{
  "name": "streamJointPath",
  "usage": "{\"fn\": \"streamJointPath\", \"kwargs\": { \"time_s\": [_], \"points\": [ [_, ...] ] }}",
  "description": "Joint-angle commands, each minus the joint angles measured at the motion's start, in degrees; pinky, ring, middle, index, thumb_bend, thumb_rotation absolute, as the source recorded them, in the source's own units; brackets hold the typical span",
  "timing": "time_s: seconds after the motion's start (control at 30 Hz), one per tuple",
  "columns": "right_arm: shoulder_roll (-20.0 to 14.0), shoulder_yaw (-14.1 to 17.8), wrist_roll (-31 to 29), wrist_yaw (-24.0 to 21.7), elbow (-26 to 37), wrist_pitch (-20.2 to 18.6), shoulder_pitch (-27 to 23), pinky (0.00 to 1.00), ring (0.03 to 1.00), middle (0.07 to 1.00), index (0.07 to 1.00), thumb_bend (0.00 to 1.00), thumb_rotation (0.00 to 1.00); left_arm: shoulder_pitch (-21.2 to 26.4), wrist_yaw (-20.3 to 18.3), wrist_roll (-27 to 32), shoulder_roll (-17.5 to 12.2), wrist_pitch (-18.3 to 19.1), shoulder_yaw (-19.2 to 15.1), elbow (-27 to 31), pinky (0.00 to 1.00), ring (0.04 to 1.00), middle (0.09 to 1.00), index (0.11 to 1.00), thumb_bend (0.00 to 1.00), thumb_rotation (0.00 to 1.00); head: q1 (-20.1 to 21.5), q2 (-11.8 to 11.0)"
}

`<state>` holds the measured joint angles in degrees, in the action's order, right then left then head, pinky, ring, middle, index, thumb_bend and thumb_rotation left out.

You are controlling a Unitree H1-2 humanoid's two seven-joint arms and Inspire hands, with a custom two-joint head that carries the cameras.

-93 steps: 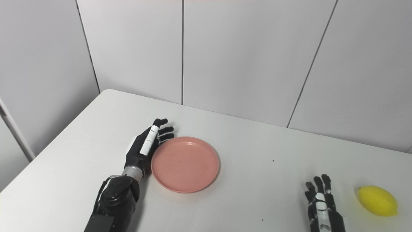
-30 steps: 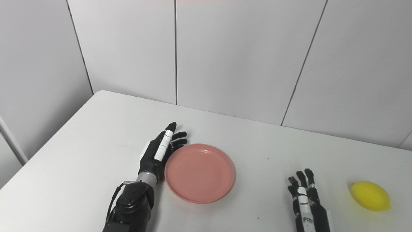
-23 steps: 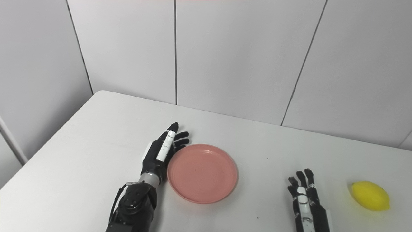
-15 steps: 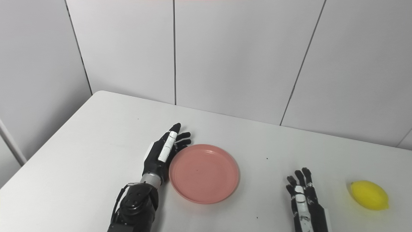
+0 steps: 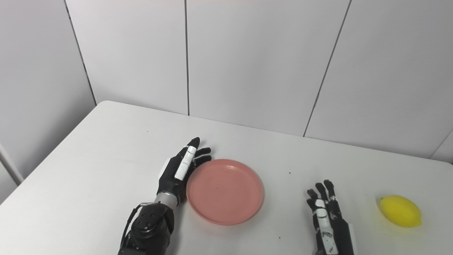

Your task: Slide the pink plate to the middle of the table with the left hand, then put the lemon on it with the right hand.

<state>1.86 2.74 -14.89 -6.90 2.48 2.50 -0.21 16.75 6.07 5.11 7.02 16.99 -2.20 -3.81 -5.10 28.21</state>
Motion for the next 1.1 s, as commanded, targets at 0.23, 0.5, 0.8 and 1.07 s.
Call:
{"fn": "streamJointPath", "kwargs": {
  "time_s": [0.23,0.5,0.8,1.07],
  "points": [
    [1.6,-0.7,-0.8,-0.8,-3.8,1.2,1.7,0.95,0.908,0.945,0.959,0.73,0.61,1.2,-0.8,0.5,0.7,2.1,1.2,2.5,0.78,0.714,0.722,0.871,0.93,0.75,0.3,0.0],
    [2.1,-1.1,0.0,-0.4,-4.1,1.2,1.4,0.94,0.900,0.942,0.958,0.72,0.61,1.7,-0.9,1.2,0.2,2.5,0.8,2.1,0.79,0.713,0.718,0.864,0.94,0.75,1.6,-0.1],
    [3.7,-1.9,1.8,1.0,-4.6,1.7,1.5,0.90,0.876,0.919,0.934,0.72,0.61,1.5,-2.3,2.7,-1.6,1.5,-1.3,0.9,0.80,0.750,0.769,0.875,0.90,0.77,8.8,0.0],
    [5.0,-2.5,3.1,2.1,-4.6,1.4,1.5,0.90,0.869,0.919,0.934,0.73,0.60,0.6,-4.0,2.6,-3.7,0.7,-2.1,0.5,0.78,0.759,0.763,0.898,0.85,0.81,12.8,-0.2]
  ]
}}
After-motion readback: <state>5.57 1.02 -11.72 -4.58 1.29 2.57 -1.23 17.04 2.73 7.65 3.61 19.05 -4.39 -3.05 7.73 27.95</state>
